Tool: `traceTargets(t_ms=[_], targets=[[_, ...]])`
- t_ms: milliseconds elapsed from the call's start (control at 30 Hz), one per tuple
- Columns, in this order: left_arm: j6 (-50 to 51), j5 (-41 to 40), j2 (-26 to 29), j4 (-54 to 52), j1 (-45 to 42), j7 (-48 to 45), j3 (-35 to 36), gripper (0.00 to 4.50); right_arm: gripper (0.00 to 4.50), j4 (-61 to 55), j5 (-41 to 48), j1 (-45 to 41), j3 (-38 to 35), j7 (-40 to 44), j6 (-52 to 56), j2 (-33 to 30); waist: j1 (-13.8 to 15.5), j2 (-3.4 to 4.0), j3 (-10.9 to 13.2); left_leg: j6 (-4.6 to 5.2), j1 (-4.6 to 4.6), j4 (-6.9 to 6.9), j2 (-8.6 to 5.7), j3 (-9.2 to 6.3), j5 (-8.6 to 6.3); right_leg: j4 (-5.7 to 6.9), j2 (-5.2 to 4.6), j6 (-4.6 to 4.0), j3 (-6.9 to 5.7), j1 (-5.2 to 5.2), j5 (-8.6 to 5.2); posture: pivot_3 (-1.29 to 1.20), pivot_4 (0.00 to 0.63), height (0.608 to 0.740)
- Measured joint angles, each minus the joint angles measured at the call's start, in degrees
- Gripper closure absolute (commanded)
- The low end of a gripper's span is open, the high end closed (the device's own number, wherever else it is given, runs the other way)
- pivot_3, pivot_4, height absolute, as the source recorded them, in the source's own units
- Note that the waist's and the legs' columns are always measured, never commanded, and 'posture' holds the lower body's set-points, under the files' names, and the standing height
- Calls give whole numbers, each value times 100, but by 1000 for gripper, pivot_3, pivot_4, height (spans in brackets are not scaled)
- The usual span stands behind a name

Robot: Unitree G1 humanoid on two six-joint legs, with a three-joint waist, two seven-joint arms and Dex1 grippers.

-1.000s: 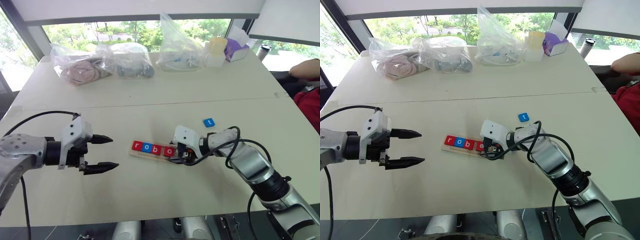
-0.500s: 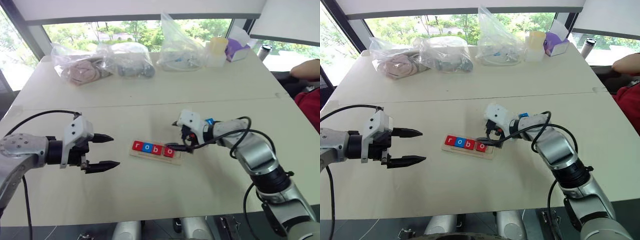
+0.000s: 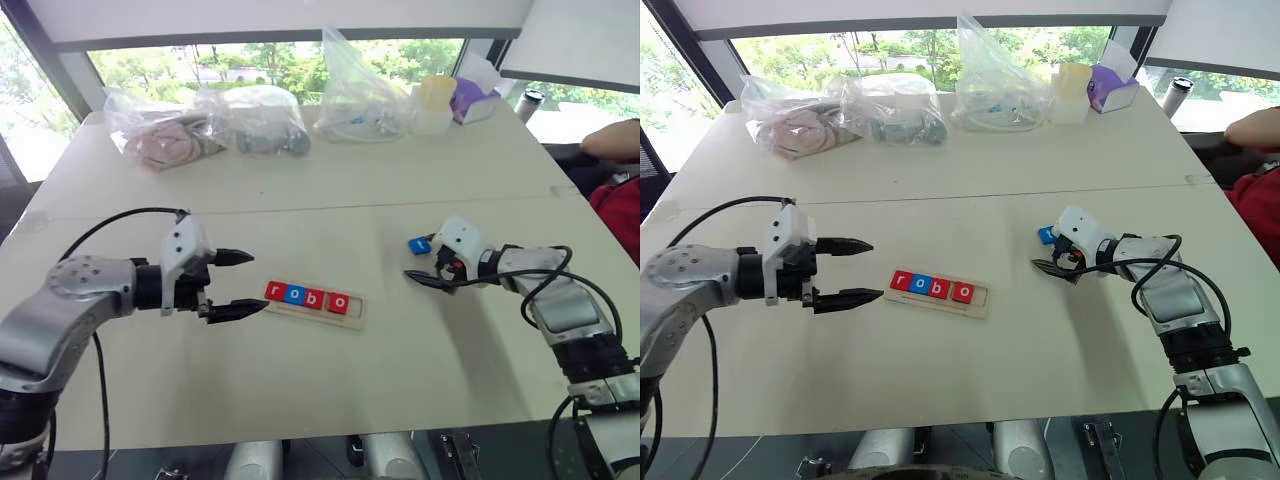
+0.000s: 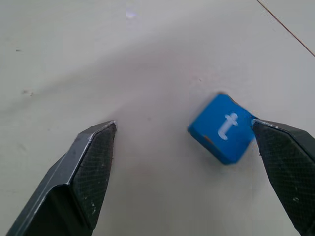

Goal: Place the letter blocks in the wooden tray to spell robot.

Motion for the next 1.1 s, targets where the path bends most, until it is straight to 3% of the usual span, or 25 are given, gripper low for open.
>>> traceTargets(t_ms=[100,233,400,533,667,833,1100], targets=[[-20,35,-39,-33,-5,99,-8,0,62,-218,26,-179,-479,-952,1558,672,15,-2,-2,0,-4,0,4,-12,0,4,4,1,0,-3,3,0,150,740],[24,-74,-164,-218,45,210,22,0,62,-1364,17,80,-1043,-2166,3261,1580,68,-1,-4,-1,-10,-3,3,-28,0,2,1,14,-5,-4,8,0,150,740],[29,-94,-322,-223,-107,380,12,0,62,-1930,-4,220,-1365,-3136,3957,2415,48,-2,-5,-1,-4,4,0,-27,0,1,0,-1,-2,0,1,0,150,740],[16,-55,-368,-188,-200,395,-40,0,1194,-1887,1,187,-1471,-3546,3921,2741,26,-2,-9,-1,0,4,0,-14,0,2,4,0,-2,2,0,0,150,740],[-31,24,-445,-124,-281,407,-142,0,3276,-1725,1,72,-1477,-3815,3823,2806,54,-2,-9,0,-3,4,-2,-16,1,3,1,-2,-3,2,2,0,150,740],[-116,155,-628,-72,-318,460,-282,0,3344,-1777,-49,108,-1440,-4103,3760,2853,58,-2,-9,0,-7,4,-4,-15,1,0,-3,1,-2,2,1,0,150,740],[-1166,1062,-1799,479,-320,1146,-802,0,3344,-4860,-335,1628,-1369,-4889,5432,3532,55,21,-22,1,-13,-8,-7,-39,-1,-6,-10,24,-4,-6,0,0,150,740]])
